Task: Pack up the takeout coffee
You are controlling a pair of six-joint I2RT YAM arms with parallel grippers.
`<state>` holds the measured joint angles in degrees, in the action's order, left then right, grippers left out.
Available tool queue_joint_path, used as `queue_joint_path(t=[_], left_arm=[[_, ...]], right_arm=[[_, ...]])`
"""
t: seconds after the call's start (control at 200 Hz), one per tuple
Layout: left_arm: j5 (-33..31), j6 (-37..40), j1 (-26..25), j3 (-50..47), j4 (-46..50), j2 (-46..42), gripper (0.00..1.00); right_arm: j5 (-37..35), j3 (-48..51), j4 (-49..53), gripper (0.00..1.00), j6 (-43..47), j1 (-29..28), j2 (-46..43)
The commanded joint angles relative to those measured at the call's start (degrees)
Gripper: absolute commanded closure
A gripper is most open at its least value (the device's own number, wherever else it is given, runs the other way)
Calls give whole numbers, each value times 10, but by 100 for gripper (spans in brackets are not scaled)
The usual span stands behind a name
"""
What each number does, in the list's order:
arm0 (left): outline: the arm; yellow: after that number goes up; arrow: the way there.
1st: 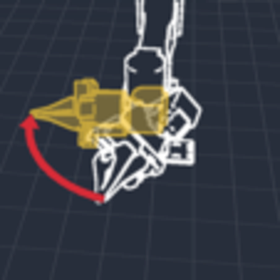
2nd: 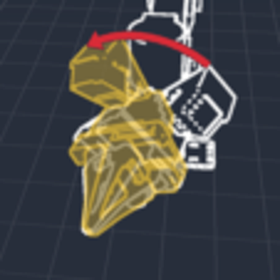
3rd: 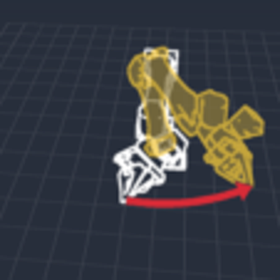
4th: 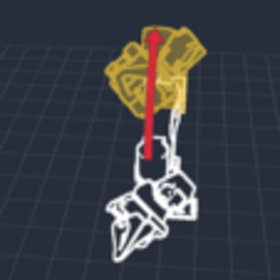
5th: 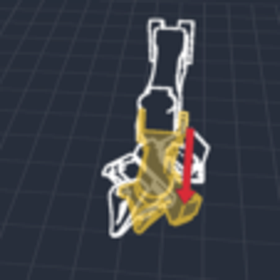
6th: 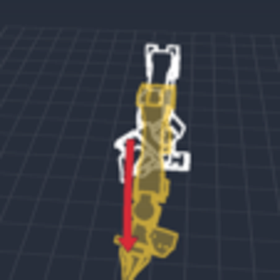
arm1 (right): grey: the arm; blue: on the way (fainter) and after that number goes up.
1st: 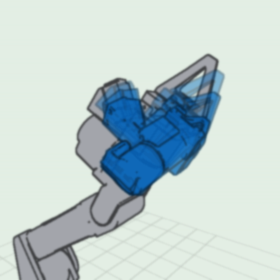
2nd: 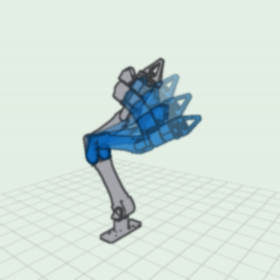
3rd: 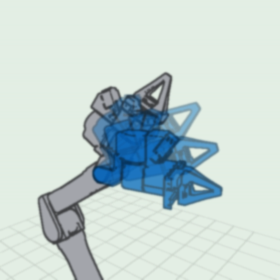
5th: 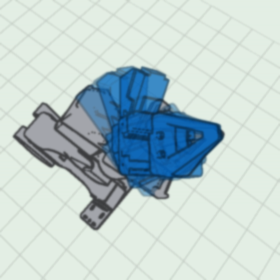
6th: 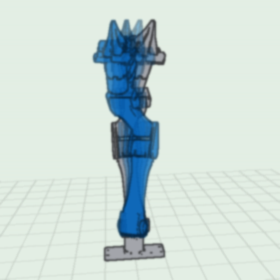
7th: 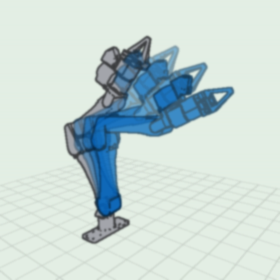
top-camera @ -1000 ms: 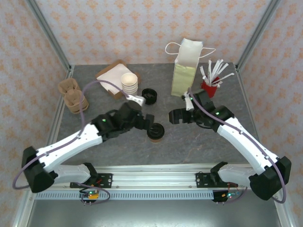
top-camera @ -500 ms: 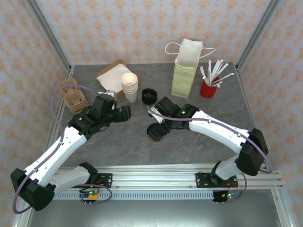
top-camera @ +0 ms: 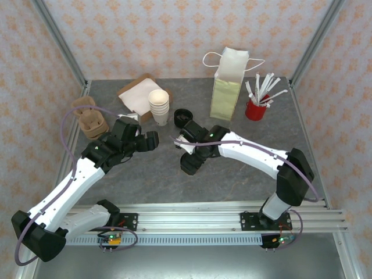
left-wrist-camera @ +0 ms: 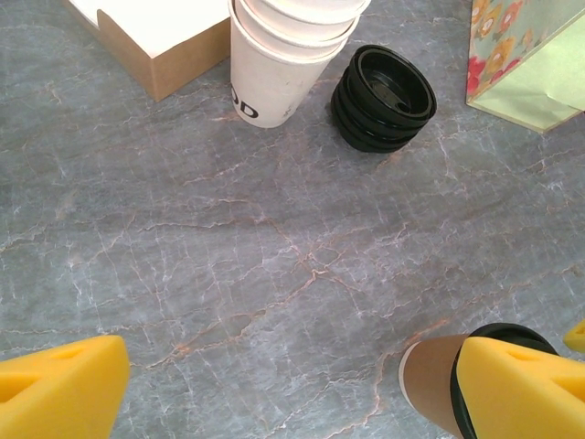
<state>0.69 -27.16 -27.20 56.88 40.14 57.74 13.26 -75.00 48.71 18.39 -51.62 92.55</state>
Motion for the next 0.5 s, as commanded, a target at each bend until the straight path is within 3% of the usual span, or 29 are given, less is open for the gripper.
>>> queue_joint_path(t=[0.0,0.495], left_arm=[[-20,2,6,-4,13,-8,7],[-20,1,6,-17,9,-12,7]], right_arm=[[-8,-19,22,13,15,-2,12],[-19,-6,37,39,5,-2,39]])
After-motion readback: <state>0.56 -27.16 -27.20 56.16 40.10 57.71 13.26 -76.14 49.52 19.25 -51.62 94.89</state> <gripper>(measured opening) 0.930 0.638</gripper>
